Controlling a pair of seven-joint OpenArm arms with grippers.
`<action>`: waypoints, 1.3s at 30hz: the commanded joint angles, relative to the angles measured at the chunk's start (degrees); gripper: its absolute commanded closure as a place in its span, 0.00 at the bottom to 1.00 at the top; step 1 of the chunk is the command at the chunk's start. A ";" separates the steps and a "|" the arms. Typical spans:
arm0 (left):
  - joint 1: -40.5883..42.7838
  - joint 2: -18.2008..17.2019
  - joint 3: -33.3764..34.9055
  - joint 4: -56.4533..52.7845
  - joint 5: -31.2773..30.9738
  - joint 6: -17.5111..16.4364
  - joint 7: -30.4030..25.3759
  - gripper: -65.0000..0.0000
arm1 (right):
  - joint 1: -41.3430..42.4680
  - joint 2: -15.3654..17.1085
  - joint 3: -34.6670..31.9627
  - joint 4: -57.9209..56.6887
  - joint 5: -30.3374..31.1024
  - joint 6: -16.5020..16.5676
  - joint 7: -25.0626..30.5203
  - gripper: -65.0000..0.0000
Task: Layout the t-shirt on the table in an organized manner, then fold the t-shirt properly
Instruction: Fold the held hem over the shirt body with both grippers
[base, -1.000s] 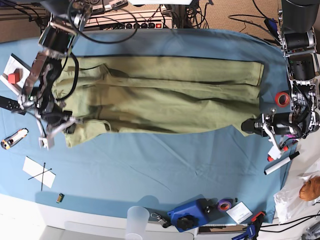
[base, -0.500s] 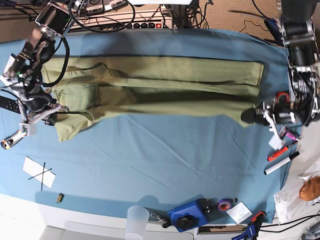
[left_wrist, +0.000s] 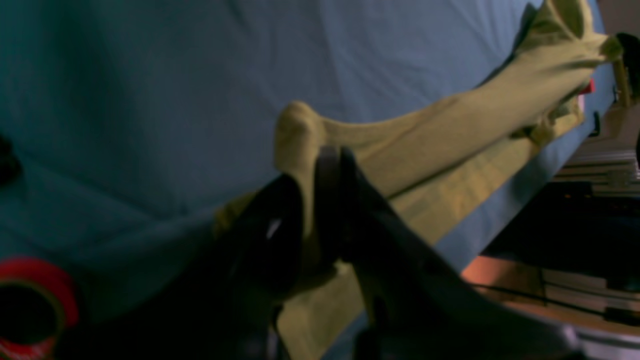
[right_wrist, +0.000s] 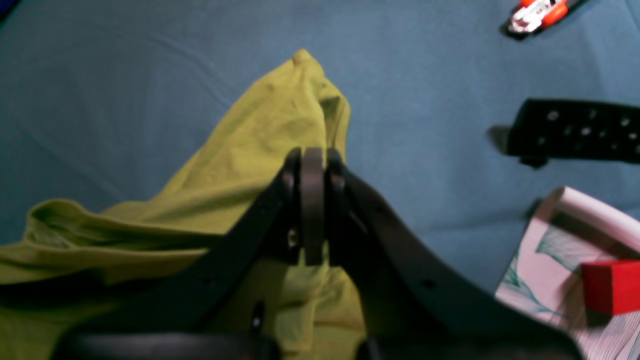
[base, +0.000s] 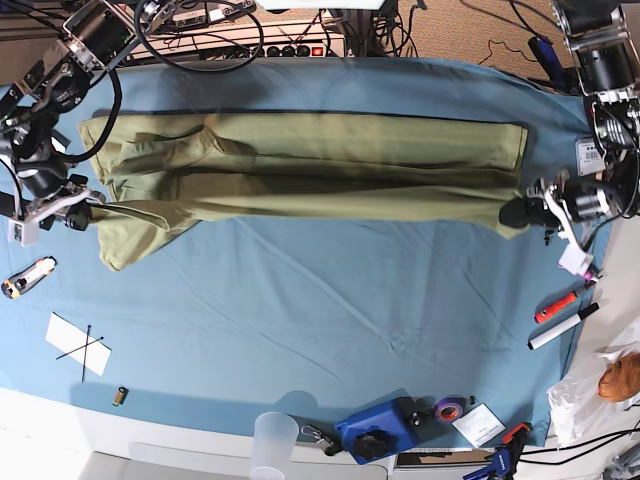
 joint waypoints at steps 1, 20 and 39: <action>-0.24 -1.25 -0.50 1.03 -1.07 -0.07 -0.61 1.00 | -0.26 1.09 1.01 1.05 0.90 0.26 1.16 1.00; 1.79 -1.25 -0.50 1.09 -1.01 -0.07 -0.44 1.00 | -16.90 0.76 9.38 11.10 8.26 0.85 1.49 1.00; 2.86 -1.25 -0.50 1.07 -0.79 -0.09 0.07 0.99 | -20.39 0.76 9.31 11.10 1.57 -0.37 4.79 1.00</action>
